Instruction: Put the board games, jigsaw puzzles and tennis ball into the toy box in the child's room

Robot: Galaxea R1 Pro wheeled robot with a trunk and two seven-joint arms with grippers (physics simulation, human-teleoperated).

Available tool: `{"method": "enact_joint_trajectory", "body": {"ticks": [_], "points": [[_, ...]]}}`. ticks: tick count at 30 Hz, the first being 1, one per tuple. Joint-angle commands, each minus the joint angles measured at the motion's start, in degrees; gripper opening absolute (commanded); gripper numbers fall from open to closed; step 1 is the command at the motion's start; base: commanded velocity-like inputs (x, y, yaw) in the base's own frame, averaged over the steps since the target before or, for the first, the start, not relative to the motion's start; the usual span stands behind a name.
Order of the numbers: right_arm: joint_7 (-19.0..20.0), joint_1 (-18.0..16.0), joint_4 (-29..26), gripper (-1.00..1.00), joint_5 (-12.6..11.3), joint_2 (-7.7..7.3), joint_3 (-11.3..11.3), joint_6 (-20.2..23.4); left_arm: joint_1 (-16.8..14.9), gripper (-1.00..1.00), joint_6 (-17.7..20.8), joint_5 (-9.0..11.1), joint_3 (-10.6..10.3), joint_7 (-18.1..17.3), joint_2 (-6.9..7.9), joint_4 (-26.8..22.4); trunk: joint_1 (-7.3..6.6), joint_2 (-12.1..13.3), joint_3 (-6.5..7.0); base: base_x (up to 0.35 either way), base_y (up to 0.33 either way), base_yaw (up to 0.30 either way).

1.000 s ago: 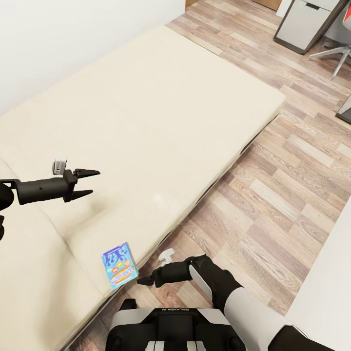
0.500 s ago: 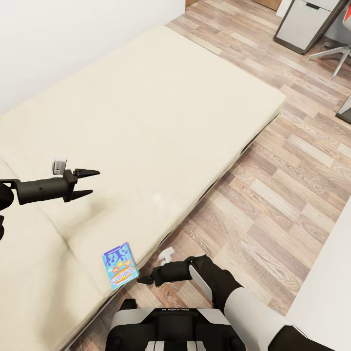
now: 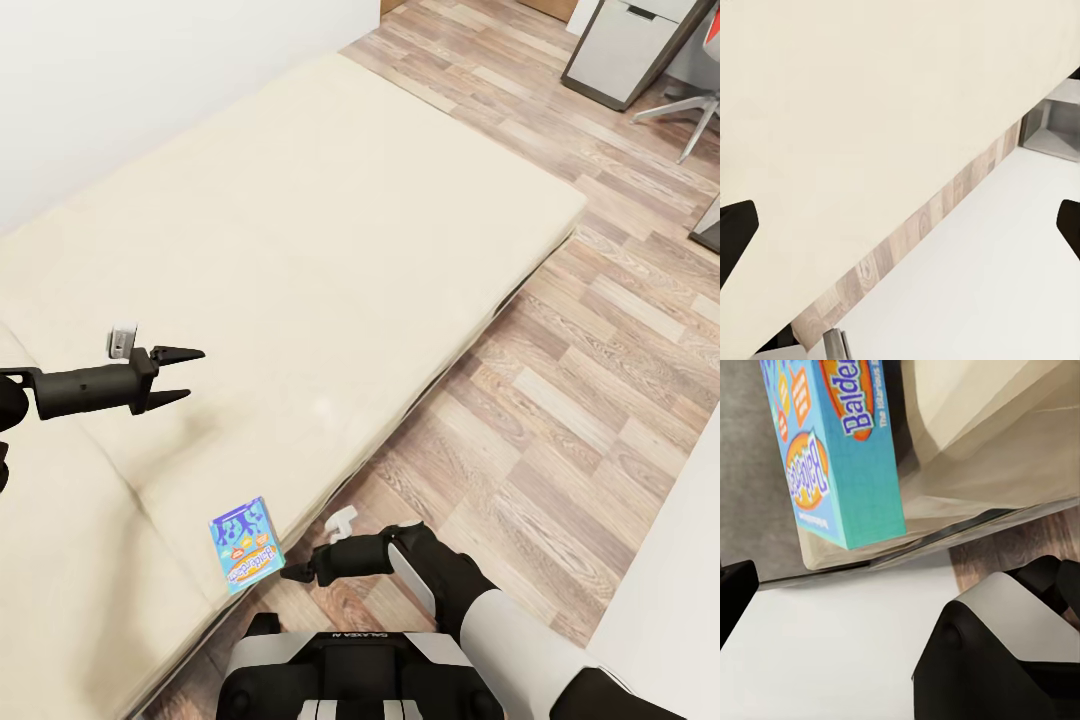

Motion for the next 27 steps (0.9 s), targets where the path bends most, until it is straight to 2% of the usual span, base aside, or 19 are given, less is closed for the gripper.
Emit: {"method": "enact_joint_trajectory", "body": {"ticks": [1,27], "points": [[-0.04,-0.04,0.0,1.0,-0.5,0.0,0.09,0.49,-0.02,1.0,0.11,0.55,0.04,0.6,0.01,-0.03,0.0,-0.02,-0.02,0.0,0.0,0.0],[-0.03,-0.04,0.0,1.0,-0.5,0.0,0.13,0.48,-0.02,1.0,0.11,0.57,0.06,0.6,0.01,-0.03,0.0,-0.02,-0.02,0.004,0.032,0.0]]}}
